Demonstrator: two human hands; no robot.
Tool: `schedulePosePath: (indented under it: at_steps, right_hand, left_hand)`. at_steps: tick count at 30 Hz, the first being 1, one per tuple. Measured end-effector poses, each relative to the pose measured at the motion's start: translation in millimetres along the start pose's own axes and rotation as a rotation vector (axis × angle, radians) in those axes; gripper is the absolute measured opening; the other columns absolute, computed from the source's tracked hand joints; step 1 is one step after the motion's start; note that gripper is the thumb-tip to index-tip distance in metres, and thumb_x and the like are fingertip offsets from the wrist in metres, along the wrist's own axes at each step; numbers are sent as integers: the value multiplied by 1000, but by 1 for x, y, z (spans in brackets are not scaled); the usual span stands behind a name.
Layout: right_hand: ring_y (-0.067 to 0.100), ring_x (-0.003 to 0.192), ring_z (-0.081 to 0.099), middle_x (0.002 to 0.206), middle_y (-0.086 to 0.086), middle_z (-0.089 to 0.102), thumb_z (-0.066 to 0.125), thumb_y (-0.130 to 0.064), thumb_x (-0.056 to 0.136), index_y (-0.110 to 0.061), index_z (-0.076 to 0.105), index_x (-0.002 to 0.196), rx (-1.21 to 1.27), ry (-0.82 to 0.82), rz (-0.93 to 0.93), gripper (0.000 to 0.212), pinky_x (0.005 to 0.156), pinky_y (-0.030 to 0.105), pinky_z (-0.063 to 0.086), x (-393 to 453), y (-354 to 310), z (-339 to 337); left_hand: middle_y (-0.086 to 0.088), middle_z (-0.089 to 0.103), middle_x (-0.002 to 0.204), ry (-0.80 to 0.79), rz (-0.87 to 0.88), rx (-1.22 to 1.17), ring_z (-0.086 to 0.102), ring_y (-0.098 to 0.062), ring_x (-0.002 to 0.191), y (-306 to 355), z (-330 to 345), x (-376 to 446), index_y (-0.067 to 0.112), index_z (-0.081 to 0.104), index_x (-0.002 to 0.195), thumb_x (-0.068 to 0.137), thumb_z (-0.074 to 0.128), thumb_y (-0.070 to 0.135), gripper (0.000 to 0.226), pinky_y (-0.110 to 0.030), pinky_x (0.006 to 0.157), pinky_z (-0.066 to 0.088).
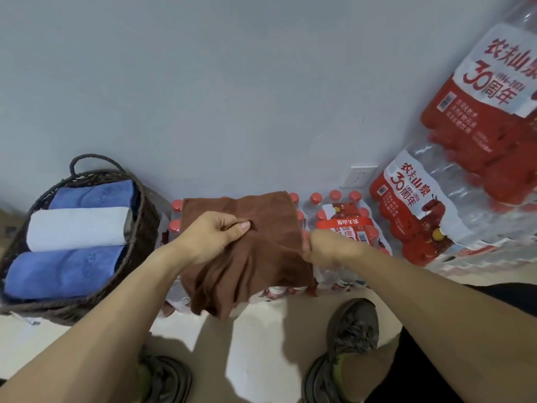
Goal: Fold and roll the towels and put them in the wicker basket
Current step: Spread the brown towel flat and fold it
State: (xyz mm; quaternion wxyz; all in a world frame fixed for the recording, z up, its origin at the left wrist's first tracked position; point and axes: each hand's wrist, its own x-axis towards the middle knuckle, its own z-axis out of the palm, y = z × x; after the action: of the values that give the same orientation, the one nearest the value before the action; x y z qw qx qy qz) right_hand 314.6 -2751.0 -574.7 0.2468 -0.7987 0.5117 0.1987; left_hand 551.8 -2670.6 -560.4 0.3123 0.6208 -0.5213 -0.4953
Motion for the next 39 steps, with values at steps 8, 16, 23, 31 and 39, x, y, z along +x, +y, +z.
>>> schedulePosePath:
  at_steps: [8, 16, 23, 31, 39]
  right_hand:
    - [4, 88, 69, 88, -12, 75, 61, -26, 96, -29, 75, 88, 1008, 150, -327, 16, 79, 20, 55, -13, -57, -31]
    - [14, 69, 54, 76, 2, 57, 42, -29, 103, -5, 58, 79, 1028, 445, -107, 37, 60, 38, 49, -3, -49, -27]
    - [21, 83, 59, 88, 5, 62, 39, -24, 104, -8, 61, 94, 841, 658, 217, 29, 71, 31, 46, 11, -2, -19]
    - [23, 83, 61, 82, 5, 62, 43, -21, 103, -11, 62, 84, 1043, 594, 275, 28, 76, 33, 52, 27, 1, -21]
    - [31, 87, 62, 87, 14, 63, 45, -1, 92, -2, 59, 81, 1128, 464, 324, 18, 73, 38, 54, 62, 8, -29]
  left_hand:
    - [-12, 75, 91, -1, 66, -220, 68, -18, 82, 15, 8, 3, 7, 75, 92, 82, 65, 48, 43, -29, 80, 54]
    - [-4, 65, 69, -145, -66, -73, 61, -17, 64, 3, -10, 0, 13, 61, 64, 64, 83, 60, 52, -30, 68, 50]
    - [-12, 76, 91, -263, -220, 92, 74, -28, 87, -5, -54, -13, 13, 79, 85, 70, 83, 52, 41, -35, 82, 58]
    - [-13, 75, 78, 124, -235, -28, 69, -23, 65, -14, -91, -3, 9, 76, 78, 61, 81, 54, 49, -31, 64, 54]
    - [-16, 75, 86, 289, -326, -250, 71, -22, 65, -38, -78, 37, 4, 72, 96, 100, 55, 19, 23, -31, 59, 59]
